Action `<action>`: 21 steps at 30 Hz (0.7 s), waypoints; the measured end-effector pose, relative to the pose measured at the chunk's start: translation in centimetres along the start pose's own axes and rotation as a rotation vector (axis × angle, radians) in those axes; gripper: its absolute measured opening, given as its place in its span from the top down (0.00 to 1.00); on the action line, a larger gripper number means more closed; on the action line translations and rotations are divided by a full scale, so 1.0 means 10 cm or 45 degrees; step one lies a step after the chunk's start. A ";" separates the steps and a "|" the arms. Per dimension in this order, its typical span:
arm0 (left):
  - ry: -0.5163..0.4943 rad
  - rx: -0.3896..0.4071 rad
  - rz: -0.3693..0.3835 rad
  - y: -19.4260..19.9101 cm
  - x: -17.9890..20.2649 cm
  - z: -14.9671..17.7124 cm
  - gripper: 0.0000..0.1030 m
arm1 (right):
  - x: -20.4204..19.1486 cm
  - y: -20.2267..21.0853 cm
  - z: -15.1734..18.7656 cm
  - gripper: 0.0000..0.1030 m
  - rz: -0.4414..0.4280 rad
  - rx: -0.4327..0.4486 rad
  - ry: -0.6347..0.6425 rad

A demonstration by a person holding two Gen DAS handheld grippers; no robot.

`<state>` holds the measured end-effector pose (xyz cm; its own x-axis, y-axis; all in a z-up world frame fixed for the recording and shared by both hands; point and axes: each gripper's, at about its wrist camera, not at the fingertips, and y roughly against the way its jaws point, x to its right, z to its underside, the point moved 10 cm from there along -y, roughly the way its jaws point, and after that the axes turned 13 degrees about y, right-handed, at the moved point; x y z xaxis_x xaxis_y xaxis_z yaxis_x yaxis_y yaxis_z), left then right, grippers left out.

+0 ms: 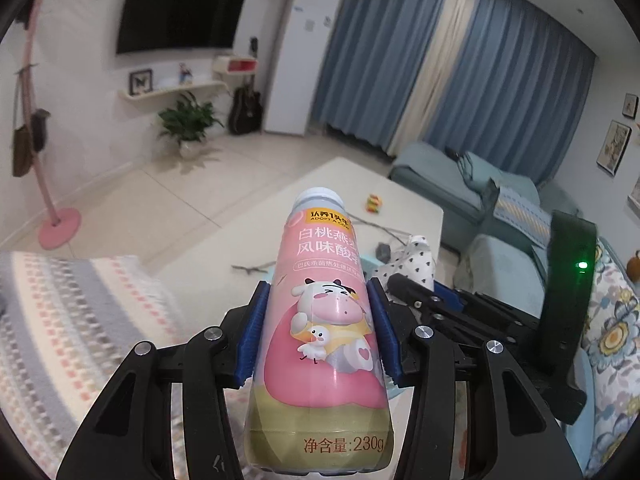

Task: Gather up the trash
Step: 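Carry the bottle and polka-dot packet to the wastebasket and release both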

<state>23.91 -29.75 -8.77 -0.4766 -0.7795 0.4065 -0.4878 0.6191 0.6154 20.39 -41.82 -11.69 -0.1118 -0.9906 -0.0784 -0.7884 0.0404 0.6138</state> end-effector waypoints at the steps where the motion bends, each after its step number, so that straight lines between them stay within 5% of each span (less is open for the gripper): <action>1: -0.003 -0.020 0.003 -0.09 0.02 0.02 0.55 | 0.09 -0.01 0.04 0.81 0.011 -0.006 -0.012; 11: -0.043 -0.194 0.003 -0.76 0.13 0.29 0.54 | 0.58 -0.24 0.32 0.81 0.066 -0.097 -0.093; 17: -0.056 -0.193 0.013 -0.79 0.22 0.32 0.57 | 0.68 -0.28 0.38 0.78 0.072 -0.116 -0.113; 21: -0.049 -0.186 -0.005 -0.79 0.21 0.31 0.53 | 0.69 -0.33 0.42 0.45 0.056 -0.139 -0.139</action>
<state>24.47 -36.00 -14.86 -0.5036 -0.7761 0.3795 -0.3798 0.5934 0.7096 19.73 -48.25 -17.54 -0.2150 -0.9678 -0.1309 -0.7116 0.0634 0.6998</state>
